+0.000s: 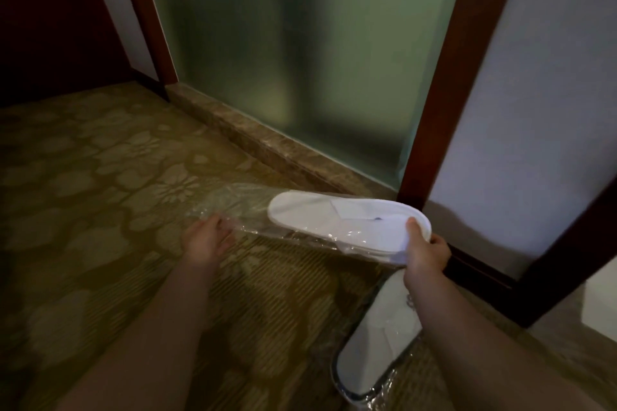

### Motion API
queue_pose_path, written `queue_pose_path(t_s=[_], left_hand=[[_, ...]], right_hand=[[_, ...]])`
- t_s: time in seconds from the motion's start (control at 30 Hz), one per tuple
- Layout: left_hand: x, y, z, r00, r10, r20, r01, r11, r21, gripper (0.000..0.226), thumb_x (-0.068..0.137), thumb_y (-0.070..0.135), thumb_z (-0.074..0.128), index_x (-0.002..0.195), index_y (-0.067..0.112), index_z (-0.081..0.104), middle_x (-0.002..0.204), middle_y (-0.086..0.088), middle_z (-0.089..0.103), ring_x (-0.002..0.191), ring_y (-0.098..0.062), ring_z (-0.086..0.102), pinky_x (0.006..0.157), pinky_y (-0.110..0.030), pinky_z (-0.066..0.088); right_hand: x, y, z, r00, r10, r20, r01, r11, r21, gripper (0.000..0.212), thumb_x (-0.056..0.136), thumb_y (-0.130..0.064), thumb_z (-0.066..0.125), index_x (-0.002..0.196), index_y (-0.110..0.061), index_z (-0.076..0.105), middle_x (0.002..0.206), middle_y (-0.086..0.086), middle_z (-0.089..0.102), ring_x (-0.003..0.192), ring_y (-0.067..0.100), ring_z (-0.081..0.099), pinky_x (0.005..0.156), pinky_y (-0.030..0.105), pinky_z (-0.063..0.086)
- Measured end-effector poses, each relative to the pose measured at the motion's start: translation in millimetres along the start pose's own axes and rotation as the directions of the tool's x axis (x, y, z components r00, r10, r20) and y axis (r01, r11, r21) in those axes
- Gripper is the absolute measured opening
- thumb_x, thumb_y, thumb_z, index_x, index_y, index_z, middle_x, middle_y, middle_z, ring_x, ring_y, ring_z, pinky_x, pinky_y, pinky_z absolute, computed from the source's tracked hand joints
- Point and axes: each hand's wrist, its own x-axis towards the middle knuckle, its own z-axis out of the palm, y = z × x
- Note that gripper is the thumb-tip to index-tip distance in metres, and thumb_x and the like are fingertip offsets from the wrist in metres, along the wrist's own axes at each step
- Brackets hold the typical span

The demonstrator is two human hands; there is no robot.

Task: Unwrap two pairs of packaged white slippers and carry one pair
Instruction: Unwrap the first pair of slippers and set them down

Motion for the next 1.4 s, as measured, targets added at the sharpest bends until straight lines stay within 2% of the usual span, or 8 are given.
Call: queue_pose_path(t_s=[0.13, 0.37, 0.5, 0.63, 0.9, 1.0, 1.2, 1.4], left_hand=[[4, 0, -9, 0.999, -0.051, 0.018, 0.050, 0.997, 0.060, 0.009, 0.093, 0.012, 0.053, 0.084, 0.011, 0.054, 0.082, -0.003, 0.060, 0.070, -0.010, 0.058, 0.057, -0.025, 0.056], [5, -5, -23, 0.973, -0.199, 0.117, 0.151, 0.932, 0.328, 0.016, 0.092, 0.006, 0.052, 0.077, 0.004, 0.057, 0.040, 0.001, 0.065, 0.063, -0.013, 0.062, 0.061, -0.025, 0.053], [-5, -3, -29, 0.931, -0.274, 0.240, 0.078, 0.793, 0.604, 0.005, 0.089, 0.006, 0.057, 0.085, 0.008, 0.058, 0.056, -0.001, 0.070, 0.070, -0.016, 0.062, 0.064, -0.028, 0.048], [-4, -8, -32, 0.898, -0.354, 0.259, 0.026, 0.632, 0.774, 0.003, 0.089, 0.012, 0.059, 0.089, 0.009, 0.060, 0.066, -0.004, 0.074, 0.053, -0.013, 0.070, 0.056, -0.025, 0.051], [0, -13, -30, 0.949, -0.263, 0.173, 0.018, 0.596, 0.803, 0.044, 0.087, 0.052, 0.053, 0.082, 0.009, 0.061, 0.088, -0.011, 0.064, 0.073, -0.023, 0.057, 0.064, -0.026, 0.041], [1, -15, -29, 0.968, -0.192, 0.160, -0.015, 0.595, 0.804, 0.035, 0.095, 0.032, 0.049, 0.074, 0.004, 0.056, 0.052, -0.005, 0.064, 0.051, -0.019, 0.059, 0.054, -0.022, 0.039], [7, -15, -35, 0.987, -0.091, 0.132, -0.049, 0.613, 0.789, 0.032, 0.093, 0.012, 0.051, 0.062, 0.007, 0.052, 0.037, -0.003, 0.053, 0.022, -0.009, 0.047, 0.028, -0.009, 0.033], [21, -11, -45, 1.000, 0.003, 0.030, -0.023, 0.695, 0.719, 0.032, 0.094, 0.005, 0.049, 0.062, 0.007, 0.048, 0.062, -0.013, 0.047, 0.032, -0.015, 0.050, 0.029, -0.011, 0.034]], right_hand=[[-1, -2, -5, 0.999, 0.048, -0.018, -0.047, 0.997, 0.056, 0.053, 0.085, -0.030, 0.066, 0.131, -0.008, 0.051, 0.132, 0.015, 0.055, 0.116, 0.033, 0.055, 0.096, 0.041, 0.046], [0, -2, -14, 0.993, 0.071, -0.094, -0.060, 0.992, 0.113, 0.059, 0.082, -0.035, 0.068, 0.133, -0.011, 0.050, 0.132, 0.014, 0.056, 0.115, 0.032, 0.056, 0.088, 0.036, 0.046], [1, 1, -18, 0.991, 0.087, -0.106, -0.077, 0.992, 0.099, 0.059, 0.082, -0.039, 0.067, 0.132, -0.011, 0.054, 0.131, 0.013, 0.059, 0.114, 0.032, 0.058, 0.093, 0.039, 0.046], [3, 3, -24, 0.993, 0.038, -0.116, -0.035, 0.999, 0.031, 0.054, 0.084, -0.040, 0.064, 0.129, -0.010, 0.056, 0.128, 0.015, 0.060, 0.114, 0.034, 0.057, 0.095, 0.044, 0.046], [7, 4, -28, 0.997, 0.072, -0.002, -0.071, 0.997, 0.040, 0.056, 0.086, -0.036, 0.064, 0.134, -0.009, 0.051, 0.134, 0.014, 0.054, 0.119, 0.034, 0.053, 0.096, 0.043, 0.043], [9, 3, -29, 0.995, 0.099, 0.008, -0.099, 0.994, 0.048, 0.058, 0.084, -0.036, 0.066, 0.134, -0.010, 0.051, 0.135, 0.014, 0.054, 0.119, 0.034, 0.053, 0.096, 0.046, 0.043], [16, 4, -40, 0.993, 0.115, -0.042, -0.110, 0.989, 0.103, 0.059, 0.085, -0.032, 0.067, 0.134, -0.003, 0.050, 0.135, 0.016, 0.054, 0.118, 0.033, 0.056, 0.090, 0.037, 0.045], [17, 1, -44, 0.982, 0.171, -0.082, -0.160, 0.979, 0.128, 0.061, 0.086, -0.034, 0.065, 0.136, -0.004, 0.048, 0.136, 0.015, 0.054, 0.120, 0.031, 0.055, 0.089, 0.035, 0.045]])
